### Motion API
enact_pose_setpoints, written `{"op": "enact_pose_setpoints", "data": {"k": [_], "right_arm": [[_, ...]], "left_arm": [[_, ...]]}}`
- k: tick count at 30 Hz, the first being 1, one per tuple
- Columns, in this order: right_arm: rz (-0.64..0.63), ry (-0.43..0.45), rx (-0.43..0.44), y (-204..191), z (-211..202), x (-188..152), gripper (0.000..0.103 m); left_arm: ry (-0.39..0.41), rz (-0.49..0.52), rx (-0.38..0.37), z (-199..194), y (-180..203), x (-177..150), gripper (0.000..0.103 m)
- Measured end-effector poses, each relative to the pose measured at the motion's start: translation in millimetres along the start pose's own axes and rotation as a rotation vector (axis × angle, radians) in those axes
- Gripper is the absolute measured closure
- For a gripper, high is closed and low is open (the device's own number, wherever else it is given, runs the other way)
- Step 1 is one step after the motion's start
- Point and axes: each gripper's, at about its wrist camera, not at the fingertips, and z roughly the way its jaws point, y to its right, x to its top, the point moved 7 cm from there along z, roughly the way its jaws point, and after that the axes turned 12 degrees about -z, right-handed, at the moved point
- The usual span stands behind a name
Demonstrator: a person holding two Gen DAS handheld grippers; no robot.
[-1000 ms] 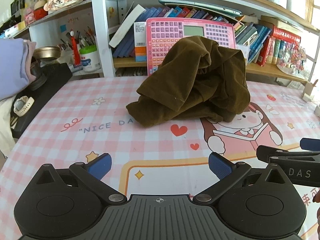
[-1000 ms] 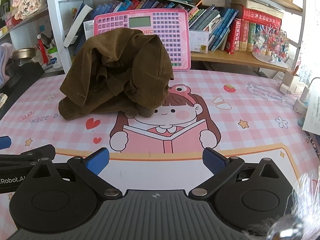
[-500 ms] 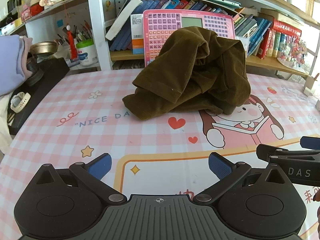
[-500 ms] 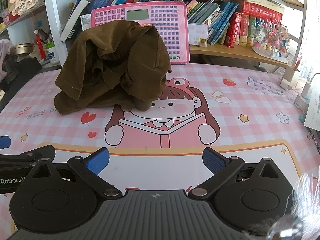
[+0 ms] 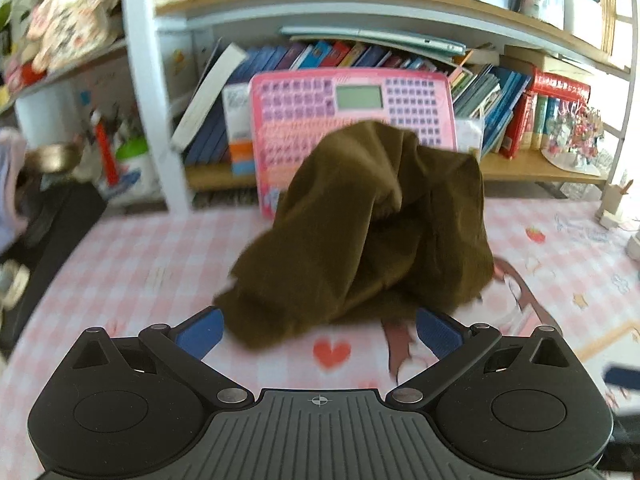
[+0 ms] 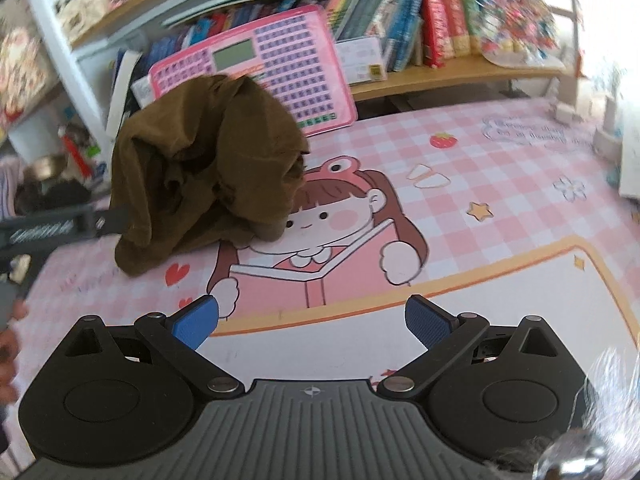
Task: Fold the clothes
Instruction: 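Grasp the brown corduroy garment's waistband with the left gripper while the right gripper grasps the fabric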
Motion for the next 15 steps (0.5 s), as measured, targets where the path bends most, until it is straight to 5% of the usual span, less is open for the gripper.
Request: {"op": "enact_pose_setpoints", "data": {"k": [6, 9, 12, 14, 15], "right_arm": [[0.105, 0.018, 0.029, 27, -12, 1, 0.002], [0.199, 0.018, 0.129, 38, -17, 2, 0.003], [0.285, 0.03, 0.231, 45, -23, 3, 0.003], [0.353, 0.033, 0.284, 50, -24, 6, 0.003], [0.393, 0.033, 0.314, 52, -24, 8, 0.004]], "left_arm": [[0.038, 0.047, 0.034, 33, 19, 28, 0.0], [0.012, 0.028, 0.075, 49, 16, 37, 0.004], [0.004, 0.012, 0.11, 57, 8, 44, 0.045], [-0.001, -0.027, 0.089, 54, 2, 50, 0.092], [-0.003, -0.051, 0.071, 51, -2, 53, 0.099]]}}
